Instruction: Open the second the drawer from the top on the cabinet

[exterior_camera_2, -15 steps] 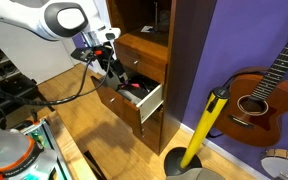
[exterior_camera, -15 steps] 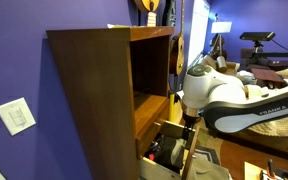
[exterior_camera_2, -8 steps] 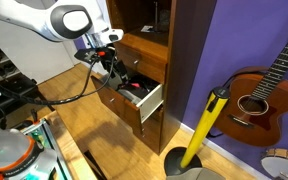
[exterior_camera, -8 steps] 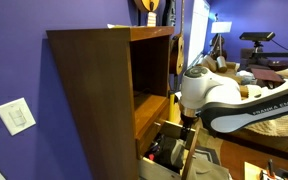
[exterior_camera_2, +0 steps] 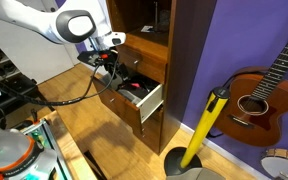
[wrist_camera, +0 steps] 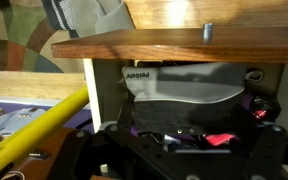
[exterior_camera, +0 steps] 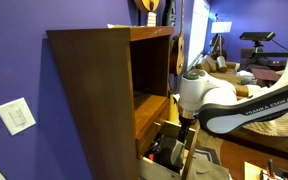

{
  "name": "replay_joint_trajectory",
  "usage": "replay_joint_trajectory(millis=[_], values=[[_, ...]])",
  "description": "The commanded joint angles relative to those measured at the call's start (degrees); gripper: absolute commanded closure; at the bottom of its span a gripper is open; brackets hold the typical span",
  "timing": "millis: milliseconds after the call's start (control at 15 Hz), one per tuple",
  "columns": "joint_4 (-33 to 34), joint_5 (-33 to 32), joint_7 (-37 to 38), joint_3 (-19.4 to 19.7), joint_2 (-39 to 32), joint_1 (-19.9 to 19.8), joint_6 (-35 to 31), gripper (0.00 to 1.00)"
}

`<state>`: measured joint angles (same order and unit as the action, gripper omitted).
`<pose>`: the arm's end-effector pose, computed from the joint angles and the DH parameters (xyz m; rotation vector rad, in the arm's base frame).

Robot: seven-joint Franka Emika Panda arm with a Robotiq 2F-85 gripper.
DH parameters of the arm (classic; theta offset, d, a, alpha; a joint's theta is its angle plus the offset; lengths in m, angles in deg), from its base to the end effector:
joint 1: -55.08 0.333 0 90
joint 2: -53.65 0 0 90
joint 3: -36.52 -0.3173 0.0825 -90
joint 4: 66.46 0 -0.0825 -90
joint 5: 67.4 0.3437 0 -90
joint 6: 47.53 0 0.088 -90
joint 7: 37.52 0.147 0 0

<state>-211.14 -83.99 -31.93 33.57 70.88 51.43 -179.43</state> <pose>0.4080 -0.0197 0.3790 2.9026 0.1081 0.1242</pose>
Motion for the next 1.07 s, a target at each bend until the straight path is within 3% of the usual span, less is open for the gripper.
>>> replay_joint_trajectory(millis=[0, 733, 1000], values=[[1.1, 3.0, -2.2, 1.9, -4.6, 0.8, -3.8, 0.0], [4.0, 10.5, -7.0, 1.4, -17.5, 3.3, -13.2, 0.0], [4.1, 9.5, -6.1, 1.3, -19.8, 3.9, -15.0, 0.0]])
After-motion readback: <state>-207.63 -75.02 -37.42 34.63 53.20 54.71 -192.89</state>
